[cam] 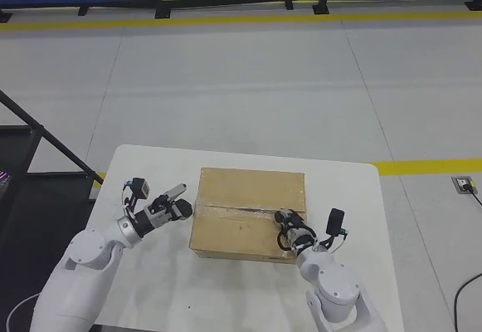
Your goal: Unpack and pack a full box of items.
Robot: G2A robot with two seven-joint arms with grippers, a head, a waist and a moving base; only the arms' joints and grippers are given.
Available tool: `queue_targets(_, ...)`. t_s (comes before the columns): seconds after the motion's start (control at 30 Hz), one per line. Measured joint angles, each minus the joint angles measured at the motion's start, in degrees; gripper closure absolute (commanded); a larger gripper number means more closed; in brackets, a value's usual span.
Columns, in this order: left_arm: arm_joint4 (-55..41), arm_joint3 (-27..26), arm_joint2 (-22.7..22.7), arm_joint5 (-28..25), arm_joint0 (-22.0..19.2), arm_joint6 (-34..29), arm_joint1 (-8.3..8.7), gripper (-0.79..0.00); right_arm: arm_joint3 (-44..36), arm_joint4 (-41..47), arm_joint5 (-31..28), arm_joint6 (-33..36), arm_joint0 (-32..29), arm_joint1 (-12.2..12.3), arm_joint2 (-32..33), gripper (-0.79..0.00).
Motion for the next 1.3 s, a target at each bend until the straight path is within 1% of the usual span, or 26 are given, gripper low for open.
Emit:
queue_targets(0.1, 3.3, -0.1, 0.7, -0.6, -0.1, 2.4, -0.09, -0.785, 0.0, -0.1, -0.1, 0.1, -0.1, 0.0, -0.1, 0.0)
queue_targets(0.23, 0.7, -0.2, 1.0, -2.0, 0.2, 3.0, -0.43, -0.785, -0.1, -0.3, -0.2, 0.2, -0.2, 0.0, -0.2, 0.0)
queue_targets(0.5, 0.2, 0.4, 1.7, -3.2, 0.1, 4.0, -0.85, -0.785, -0.3, -0.4, 0.0, 0.3, -0.2, 0.0, -0.5, 0.0)
queue_targets(0.73, -0.4, 2.5, 3.0, -2.5, -1.0, 1.7, -1.21, -0.785, -0.4, -0.6, 0.2, 0.3, -0.1, -0.1, -0.8, 0.0)
queue_targets(1.0, -1.8, 5.1, 4.0, -2.7, -2.3, 0.6, -1.73, -0.785, -0.1, -0.7, 0.4, 0.2, 0.5, -0.2, -1.5, 0.0)
queue_targets(1.3, -2.3, 6.8, 4.8, -3.3, -3.2, -0.3, -2.17, -0.785, 2.3, -1.9, 0.2, 0.4, 2.7, -0.6, -4.2, 0.0)
